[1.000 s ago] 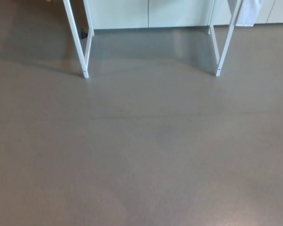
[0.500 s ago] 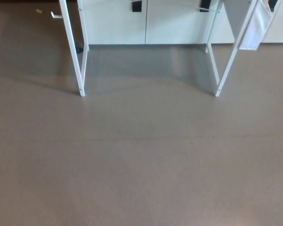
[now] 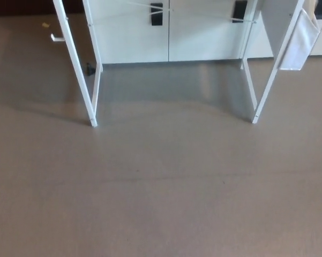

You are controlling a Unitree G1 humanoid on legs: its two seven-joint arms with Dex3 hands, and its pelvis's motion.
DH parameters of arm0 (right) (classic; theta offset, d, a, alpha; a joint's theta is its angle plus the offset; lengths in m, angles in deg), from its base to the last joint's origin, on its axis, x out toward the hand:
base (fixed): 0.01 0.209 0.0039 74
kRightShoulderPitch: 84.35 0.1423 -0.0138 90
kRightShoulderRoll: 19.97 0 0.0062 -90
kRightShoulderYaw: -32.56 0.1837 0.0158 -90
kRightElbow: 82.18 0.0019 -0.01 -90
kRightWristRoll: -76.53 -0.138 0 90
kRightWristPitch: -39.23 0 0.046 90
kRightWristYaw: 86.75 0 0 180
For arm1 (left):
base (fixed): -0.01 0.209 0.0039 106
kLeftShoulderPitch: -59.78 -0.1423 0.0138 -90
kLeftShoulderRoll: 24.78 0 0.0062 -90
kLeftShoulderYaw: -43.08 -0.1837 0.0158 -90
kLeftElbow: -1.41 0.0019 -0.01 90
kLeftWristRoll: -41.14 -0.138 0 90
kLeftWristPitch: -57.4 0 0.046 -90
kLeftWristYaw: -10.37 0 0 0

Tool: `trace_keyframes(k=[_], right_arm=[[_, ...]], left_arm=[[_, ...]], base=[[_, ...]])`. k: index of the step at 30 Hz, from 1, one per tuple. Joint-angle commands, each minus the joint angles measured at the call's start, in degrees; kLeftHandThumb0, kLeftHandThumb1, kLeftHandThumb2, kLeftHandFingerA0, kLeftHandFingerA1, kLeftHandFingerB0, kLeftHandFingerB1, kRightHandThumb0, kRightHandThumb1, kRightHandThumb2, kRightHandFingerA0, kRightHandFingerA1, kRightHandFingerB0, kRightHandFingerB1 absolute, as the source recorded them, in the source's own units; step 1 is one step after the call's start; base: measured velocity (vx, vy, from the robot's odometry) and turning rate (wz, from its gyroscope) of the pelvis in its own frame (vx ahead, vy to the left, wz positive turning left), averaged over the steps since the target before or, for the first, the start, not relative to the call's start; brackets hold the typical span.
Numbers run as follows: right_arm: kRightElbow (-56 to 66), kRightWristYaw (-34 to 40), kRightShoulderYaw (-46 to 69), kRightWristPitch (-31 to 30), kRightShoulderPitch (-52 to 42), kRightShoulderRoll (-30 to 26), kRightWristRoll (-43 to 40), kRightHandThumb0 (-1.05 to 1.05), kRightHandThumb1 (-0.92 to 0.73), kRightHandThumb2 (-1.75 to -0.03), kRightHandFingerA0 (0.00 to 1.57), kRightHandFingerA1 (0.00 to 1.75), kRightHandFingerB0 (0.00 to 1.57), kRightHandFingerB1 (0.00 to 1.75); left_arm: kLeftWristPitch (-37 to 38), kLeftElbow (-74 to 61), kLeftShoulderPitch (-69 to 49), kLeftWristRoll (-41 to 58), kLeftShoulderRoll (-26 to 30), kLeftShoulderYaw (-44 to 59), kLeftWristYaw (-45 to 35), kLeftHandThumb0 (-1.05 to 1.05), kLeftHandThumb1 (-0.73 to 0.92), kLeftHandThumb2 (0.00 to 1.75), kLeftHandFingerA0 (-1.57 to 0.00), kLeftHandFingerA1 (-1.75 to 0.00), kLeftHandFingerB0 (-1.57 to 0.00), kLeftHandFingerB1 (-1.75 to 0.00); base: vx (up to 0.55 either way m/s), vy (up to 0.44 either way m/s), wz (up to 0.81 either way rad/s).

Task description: The robot walk towards a table in front and uses its left hand to pick up the pot from the base and pour water to the cup on the right hand side

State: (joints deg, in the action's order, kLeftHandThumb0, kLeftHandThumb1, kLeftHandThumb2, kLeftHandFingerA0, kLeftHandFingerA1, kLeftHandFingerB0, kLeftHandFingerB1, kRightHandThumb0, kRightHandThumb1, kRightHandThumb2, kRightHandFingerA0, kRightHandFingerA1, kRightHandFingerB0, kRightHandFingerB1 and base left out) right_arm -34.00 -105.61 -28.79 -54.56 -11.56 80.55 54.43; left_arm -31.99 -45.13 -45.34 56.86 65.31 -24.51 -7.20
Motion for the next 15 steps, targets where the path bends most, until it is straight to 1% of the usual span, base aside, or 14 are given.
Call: trace_keyframes(k=[1,2,3,4,6,9,10,11,12,13,14,15], right_arm=[[0.90,-1.06,0.21,0.73,-0.63,-0.23,-1.11,0.00,-0.78,-0.63,0.25,0.35,0.12,0.29],[1.06,-0.80,0.11,0.66,-0.61,-0.27,-0.97,-0.02,-0.78,-0.63,0.26,0.35,0.13,0.29],[0.78,-0.72,0.06,0.82,-0.40,-0.37,-0.87,-0.01,-0.78,-0.63,0.25,0.35,0.13,0.29],[0.35,-0.78,0.17,1.23,-0.14,-0.36,-0.97,-0.01,-0.77,-0.63,0.27,0.35,0.15,0.29],[0.48,-0.63,0.31,1.48,-0.13,-0.11,-1.19,-0.01,-0.77,-0.63,0.27,0.35,0.15,0.29],[4.06,1.20,-0.33,-0.16,-1.19,0.53,-0.82,0.00,-0.78,-0.63,0.26,0.34,0.16,0.29],[4.15,1.20,-0.30,-0.40,-0.96,0.60,-1.09,0.00,-0.78,-0.63,0.26,0.34,0.16,0.29],[3.60,1.04,0.01,-0.40,-0.54,0.58,-1.52,0.00,-0.77,-0.63,0.27,0.34,0.16,0.29],[3.42,0.99,0.13,-0.42,-0.38,0.58,-1.70,0.00,-0.77,-0.63,0.27,0.34,0.16,0.29],[2.54,1.05,0.12,0.30,-0.09,0.42,-1.43,-0.01,-0.77,-0.62,0.29,0.35,0.17,0.30],[2.16,1.08,0.10,0.61,0.04,0.34,-1.34,-0.01,-0.77,-0.62,0.29,0.35,0.17,0.30],[1.09,1.18,0.02,1.24,0.55,0.07,-0.99,-0.03,-0.75,-0.62,0.29,0.35,0.18,0.30]], left_arm=[[-2.23,-0.24,-0.05,-1.19,1.69,-0.26,1.76,0.05,0.46,0.89,-0.36,-0.57,-0.22,-0.50],[-2.36,-0.47,0.04,-1.17,1.65,-0.32,1.97,0.04,0.47,0.88,-0.37,-0.57,-0.23,-0.50],[-2.59,-0.61,0.19,-1.14,1.74,-0.42,2.01,0.04,0.48,0.89,-0.36,-0.57,-0.23,-0.50],[-3.00,-0.64,0.50,-0.86,1.82,-0.43,1.95,0.05,0.48,0.90,-0.38,-0.58,-0.22,-0.50],[-3.31,-0.58,0.80,-0.47,1.83,-0.39,2.03,0.05,0.48,0.90,-0.38,-0.58,-0.22,-0.50],[-4.04,-1.02,1.06,0.33,1.75,-0.17,1.46,0.04,0.46,0.89,-0.33,-0.56,-0.21,-0.49],[-4.01,-0.59,1.64,0.61,1.87,-0.04,1.06,0.06,0.66,0.59,-0.42,-0.40,-0.31,-0.34],[-5.02,-1.42,1.84,0.83,1.88,-0.05,1.20,0.03,0.47,0.89,-0.35,-0.57,-0.19,-0.49],[-5.49,-1.82,1.90,0.92,1.88,-0.06,1.28,0.03,0.47,0.89,-0.35,-0.57,-0.19,-0.49],[-5.07,-1.91,1.86,0.20,1.99,-0.55,1.55,0.05,0.66,0.58,-0.44,-0.40,-0.32,-0.34],[-4.98,-2.03,1.83,-0.11,2.03,-0.75,1.67,0.05,0.66,0.58,-0.44,-0.40,-0.32,-0.34],[-5.47,-2.64,1.85,0.06,1.88,-0.69,1.92,0.03,0.47,0.89,-0.34,-0.57,-0.20,-0.49]], base=[[0.25,0.230,-0.07],[0.30,0.287,0.54],[0.30,0.251,-0.55],[0.29,0.240,-0.05],[0.19,0.118,0.07],[0.17,0.035,0.06],[0.20,-0.025,0.08],[0.18,-0.050,0.09],[0.17,-0.086,0.15],[0.17,-0.103,0.06],[0.06,-0.144,0.06],[0.10,-0.172,0.14]])
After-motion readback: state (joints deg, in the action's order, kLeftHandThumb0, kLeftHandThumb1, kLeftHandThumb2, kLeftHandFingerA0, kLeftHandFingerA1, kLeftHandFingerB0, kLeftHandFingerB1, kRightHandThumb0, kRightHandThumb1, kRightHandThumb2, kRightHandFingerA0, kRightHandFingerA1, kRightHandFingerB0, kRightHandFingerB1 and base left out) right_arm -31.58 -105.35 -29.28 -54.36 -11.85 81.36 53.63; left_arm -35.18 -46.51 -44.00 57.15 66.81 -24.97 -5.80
